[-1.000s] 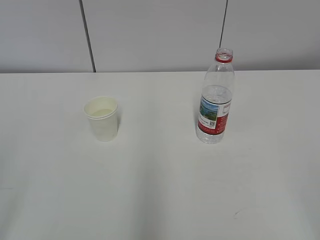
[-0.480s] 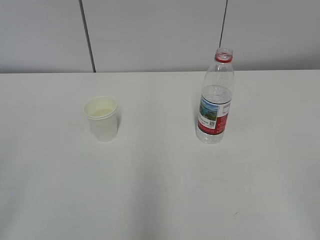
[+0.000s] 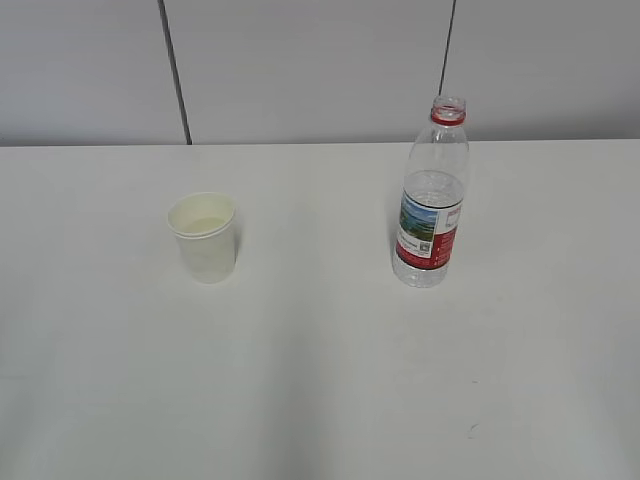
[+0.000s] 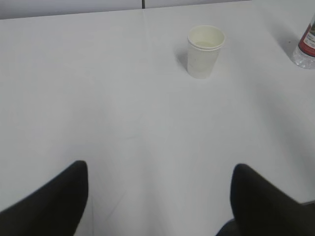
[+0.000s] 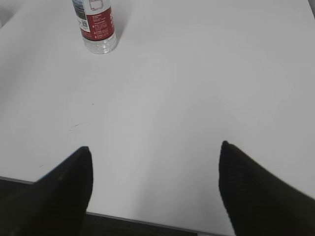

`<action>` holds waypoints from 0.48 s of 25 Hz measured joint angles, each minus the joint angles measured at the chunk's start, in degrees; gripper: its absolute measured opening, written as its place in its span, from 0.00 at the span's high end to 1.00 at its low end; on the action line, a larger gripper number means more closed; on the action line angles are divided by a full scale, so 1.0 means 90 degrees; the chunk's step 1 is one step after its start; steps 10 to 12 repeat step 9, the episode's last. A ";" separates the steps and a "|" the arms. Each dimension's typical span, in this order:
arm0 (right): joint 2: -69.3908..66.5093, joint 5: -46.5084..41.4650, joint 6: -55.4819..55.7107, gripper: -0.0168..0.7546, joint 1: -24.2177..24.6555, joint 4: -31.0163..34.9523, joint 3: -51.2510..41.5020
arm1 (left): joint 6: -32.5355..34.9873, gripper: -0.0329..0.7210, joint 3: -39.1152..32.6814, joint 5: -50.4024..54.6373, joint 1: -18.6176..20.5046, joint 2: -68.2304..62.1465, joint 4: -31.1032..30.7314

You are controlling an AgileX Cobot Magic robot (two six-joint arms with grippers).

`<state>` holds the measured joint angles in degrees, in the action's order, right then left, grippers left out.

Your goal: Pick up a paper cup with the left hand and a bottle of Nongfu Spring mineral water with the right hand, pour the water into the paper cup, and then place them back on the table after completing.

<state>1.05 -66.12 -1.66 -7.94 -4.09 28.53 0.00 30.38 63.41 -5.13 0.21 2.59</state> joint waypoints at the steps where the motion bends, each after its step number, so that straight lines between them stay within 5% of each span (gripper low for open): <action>1: 0.0000 0.0000 0.0000 0.22 0.0000 0.0000 0.0000 | 0.0000 0.24 0.0000 0.0000 0.0000 0.0000 0.0000; 12: 0.0000 0.0000 0.0000 0.22 0.0000 0.0000 0.0000 | 0.0000 0.24 0.0000 0.0000 0.0000 0.0000 0.0000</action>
